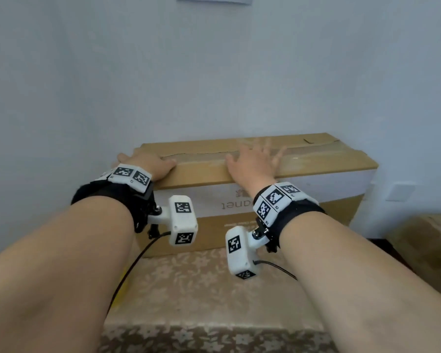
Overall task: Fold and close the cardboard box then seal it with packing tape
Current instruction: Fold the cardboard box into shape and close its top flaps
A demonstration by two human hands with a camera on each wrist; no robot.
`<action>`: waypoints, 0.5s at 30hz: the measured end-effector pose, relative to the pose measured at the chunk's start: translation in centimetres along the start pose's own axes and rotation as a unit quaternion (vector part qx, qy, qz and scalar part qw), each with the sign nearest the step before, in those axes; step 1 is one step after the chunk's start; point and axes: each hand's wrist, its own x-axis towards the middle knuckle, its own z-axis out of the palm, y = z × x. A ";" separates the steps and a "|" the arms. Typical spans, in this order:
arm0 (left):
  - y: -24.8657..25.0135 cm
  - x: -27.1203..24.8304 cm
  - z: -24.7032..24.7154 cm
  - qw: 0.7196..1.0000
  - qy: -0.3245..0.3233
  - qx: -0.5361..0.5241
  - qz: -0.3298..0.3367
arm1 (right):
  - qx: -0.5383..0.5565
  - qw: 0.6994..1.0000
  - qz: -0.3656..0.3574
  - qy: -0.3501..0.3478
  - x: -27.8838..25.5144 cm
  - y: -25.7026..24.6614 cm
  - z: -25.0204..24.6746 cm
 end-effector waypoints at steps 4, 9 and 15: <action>-2.0 -0.8 0.3 0.997 0.004 -0.041 0.063 | -0.027 0.981 -0.181 -0.071 -0.4 -6.4 1.9; -5.1 0.4 1.6 0.955 -0.018 -0.286 0.080 | -0.047 0.968 -0.238 -0.072 0.2 -9.7 4.4; -6.5 -0.5 1.2 0.892 -0.105 -0.440 0.014 | -0.094 0.942 -0.291 -0.139 0.6 -9.1 2.8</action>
